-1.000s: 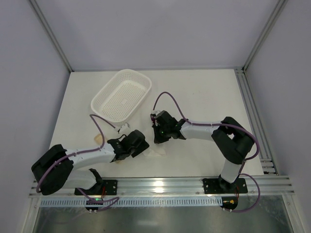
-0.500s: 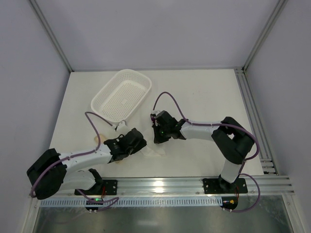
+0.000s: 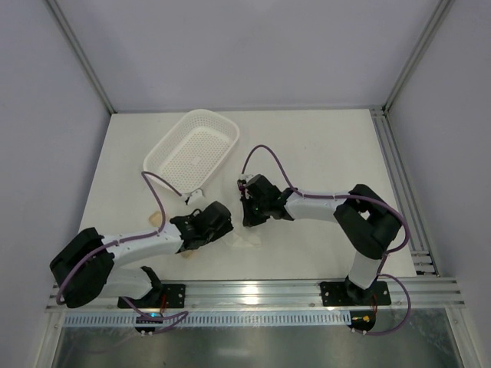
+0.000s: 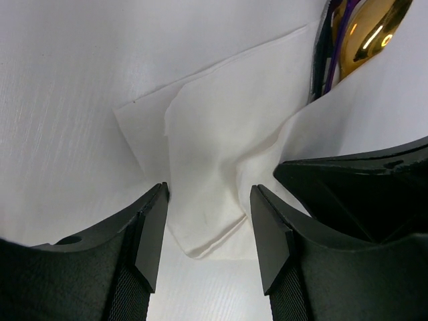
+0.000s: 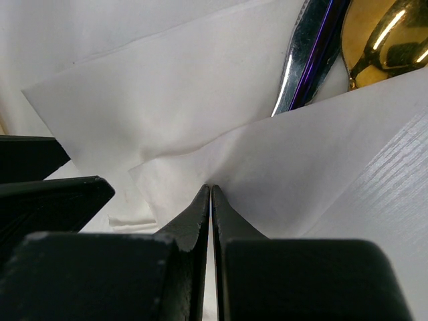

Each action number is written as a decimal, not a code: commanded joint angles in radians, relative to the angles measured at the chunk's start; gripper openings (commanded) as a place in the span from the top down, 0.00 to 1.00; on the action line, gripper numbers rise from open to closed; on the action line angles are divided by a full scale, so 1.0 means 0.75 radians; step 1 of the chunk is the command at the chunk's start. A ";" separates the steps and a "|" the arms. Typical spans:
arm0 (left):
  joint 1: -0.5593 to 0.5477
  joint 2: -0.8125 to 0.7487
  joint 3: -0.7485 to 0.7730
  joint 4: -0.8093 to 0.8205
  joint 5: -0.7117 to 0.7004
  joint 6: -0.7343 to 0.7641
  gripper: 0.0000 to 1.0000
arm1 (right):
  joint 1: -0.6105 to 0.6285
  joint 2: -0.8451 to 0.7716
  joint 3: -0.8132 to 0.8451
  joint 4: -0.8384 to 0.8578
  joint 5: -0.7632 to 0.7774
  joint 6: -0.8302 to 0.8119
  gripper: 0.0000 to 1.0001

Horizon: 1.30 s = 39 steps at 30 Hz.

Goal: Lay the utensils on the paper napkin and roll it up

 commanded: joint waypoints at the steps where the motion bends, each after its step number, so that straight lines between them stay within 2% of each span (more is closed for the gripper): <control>1: 0.001 0.061 0.047 -0.029 -0.048 -0.005 0.43 | 0.004 0.026 -0.049 -0.080 0.019 -0.033 0.96; 8: 0.001 0.114 0.041 -0.092 -0.052 -0.043 0.39 | 0.002 0.026 -0.057 -0.078 0.019 -0.033 0.96; 18: -0.001 0.126 -0.047 0.176 0.030 -0.043 0.40 | 0.000 0.022 -0.057 -0.072 0.019 -0.031 0.96; 25: -0.048 0.061 -0.127 0.350 0.075 -0.054 0.41 | 0.000 0.024 -0.063 -0.064 0.015 -0.033 0.96; 33: -0.101 0.040 -0.172 0.350 0.048 -0.107 0.42 | 0.000 0.020 -0.061 -0.064 0.015 -0.031 0.96; 39: -0.101 0.024 -0.145 0.315 -0.025 -0.062 0.43 | 0.000 0.016 -0.068 -0.058 0.013 -0.031 0.96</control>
